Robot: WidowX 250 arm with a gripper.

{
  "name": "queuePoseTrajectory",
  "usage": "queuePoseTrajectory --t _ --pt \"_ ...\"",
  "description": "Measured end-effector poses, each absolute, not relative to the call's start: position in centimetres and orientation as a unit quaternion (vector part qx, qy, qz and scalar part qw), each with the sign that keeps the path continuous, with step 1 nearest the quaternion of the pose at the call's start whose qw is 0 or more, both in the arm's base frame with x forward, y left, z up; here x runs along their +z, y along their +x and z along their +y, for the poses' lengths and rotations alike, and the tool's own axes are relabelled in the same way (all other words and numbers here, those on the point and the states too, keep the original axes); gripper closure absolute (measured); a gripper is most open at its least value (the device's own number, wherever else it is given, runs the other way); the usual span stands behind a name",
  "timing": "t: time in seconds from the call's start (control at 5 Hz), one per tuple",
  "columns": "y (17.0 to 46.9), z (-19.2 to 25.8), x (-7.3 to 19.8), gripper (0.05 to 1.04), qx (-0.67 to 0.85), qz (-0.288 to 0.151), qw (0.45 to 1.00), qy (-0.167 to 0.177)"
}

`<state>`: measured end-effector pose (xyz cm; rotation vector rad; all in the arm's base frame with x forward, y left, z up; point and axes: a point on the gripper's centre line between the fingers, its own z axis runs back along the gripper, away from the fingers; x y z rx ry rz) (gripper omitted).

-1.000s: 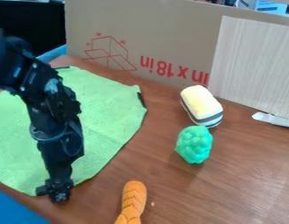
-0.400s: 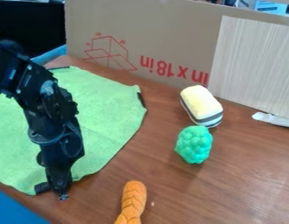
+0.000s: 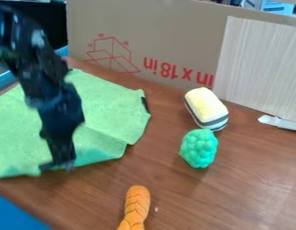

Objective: Folded cloth from right bottom to left top

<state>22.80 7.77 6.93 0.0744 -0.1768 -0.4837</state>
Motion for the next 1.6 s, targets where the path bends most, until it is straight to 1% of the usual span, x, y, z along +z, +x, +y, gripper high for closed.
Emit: queuePoseTrajectory --t 0.2,0.4,0.6,0.8,1.0,1.2,1.4,1.6 --pt "24.9 9.3 8.5 1.024 -0.208 -0.091 0.973 0.029" --pt "26.7 11.1 9.4 1.024 -0.181 -0.077 0.980 0.029" --pt "28.6 13.9 10.1 1.024 -0.129 -0.061 0.989 0.028" --pt "30.7 15.7 10.3 1.024 -0.091 -0.038 0.995 0.019" --pt "33.7 19.0 10.8 1.024 -0.043 -0.024 0.999 -0.001" --pt "35.6 21.5 11.5 1.024 -0.031 -0.011 0.999 -0.004" --pt "37.1 22.6 11.4 1.024 -0.051 0.011 0.998 -0.017" --pt "38.1 23.5 11.4 1.024 -0.075 0.020 0.997 -0.016"
